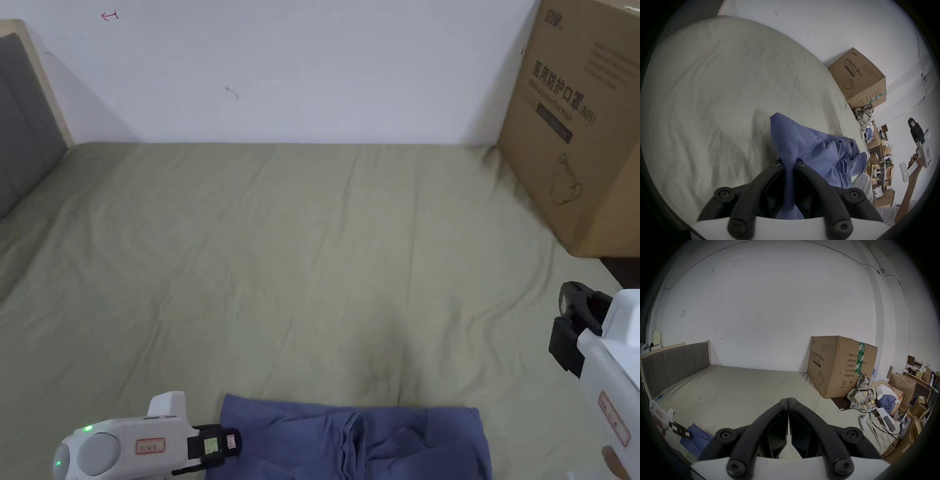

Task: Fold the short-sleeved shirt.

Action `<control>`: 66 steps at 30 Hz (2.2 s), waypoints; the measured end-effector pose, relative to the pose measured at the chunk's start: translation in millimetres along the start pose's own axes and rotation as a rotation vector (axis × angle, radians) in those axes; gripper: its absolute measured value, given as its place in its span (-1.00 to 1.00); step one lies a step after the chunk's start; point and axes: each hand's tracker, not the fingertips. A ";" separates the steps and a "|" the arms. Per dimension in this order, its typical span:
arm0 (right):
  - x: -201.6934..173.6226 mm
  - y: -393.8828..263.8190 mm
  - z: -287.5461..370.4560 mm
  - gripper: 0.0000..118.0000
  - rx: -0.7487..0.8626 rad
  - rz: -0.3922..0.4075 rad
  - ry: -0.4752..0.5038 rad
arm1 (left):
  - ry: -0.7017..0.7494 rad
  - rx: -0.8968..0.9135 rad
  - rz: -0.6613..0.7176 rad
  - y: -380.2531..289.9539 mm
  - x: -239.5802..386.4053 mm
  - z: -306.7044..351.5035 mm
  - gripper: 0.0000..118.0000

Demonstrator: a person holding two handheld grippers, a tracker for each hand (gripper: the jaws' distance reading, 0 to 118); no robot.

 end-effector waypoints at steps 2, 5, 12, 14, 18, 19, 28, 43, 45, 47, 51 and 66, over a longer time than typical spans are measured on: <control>-1.1 3.2 2.5 -0.99 0.009 -0.006 0.009 | 0.016 0.018 -0.019 6.3 -2.6 14.4 -0.89; -1.8 6.2 6.3 -0.99 0.024 -0.009 0.020 | 0.061 0.054 -0.029 16.5 -10.7 40.9 -0.89; -4.1 9.1 13.2 -0.99 0.045 -0.020 0.046 | 0.182 0.059 0.019 37.0 -24.7 104.0 -0.89; -4.0 9.1 14.8 -0.99 0.050 -0.024 0.051 | 0.202 0.062 0.054 44.4 -14.4 115.3 -0.89; -6.4 10.8 19.2 -0.99 0.051 -0.032 0.056 | 0.142 0.077 0.077 55.7 29.6 120.4 -0.89; -6.3 10.8 19.9 -0.99 0.049 -0.031 0.057 | 0.132 0.073 0.074 57.5 48.2 117.5 -0.89; 14.0 3.8 25.5 -0.99 0.048 -0.045 0.036 | 0.110 -0.026 -0.170 57.6 160.8 31.4 -0.89; 56.2 -15.5 28.1 -0.99 0.009 -0.051 -0.039 | 0.221 -0.249 -0.275 -14.0 240.2 -113.9 -0.87; 59.2 -16.2 29.0 -0.99 0.010 -0.051 -0.047 | 0.218 -0.235 -0.286 -12.9 245.8 -106.3 -0.62; 60.8 -16.4 28.3 -0.99 0.009 -0.053 -0.051 | 0.162 -0.228 -0.326 -9.2 249.7 -95.6 -0.15; 59.5 -13.9 29.0 -0.99 0.017 -0.058 -0.049 | 0.089 -0.096 -0.300 1.7 257.7 -52.4 0.85; 39.7 -5.8 27.2 -0.99 0.038 -0.050 -0.003 | 0.151 0.263 -0.349 -2.2 198.9 13.7 -0.99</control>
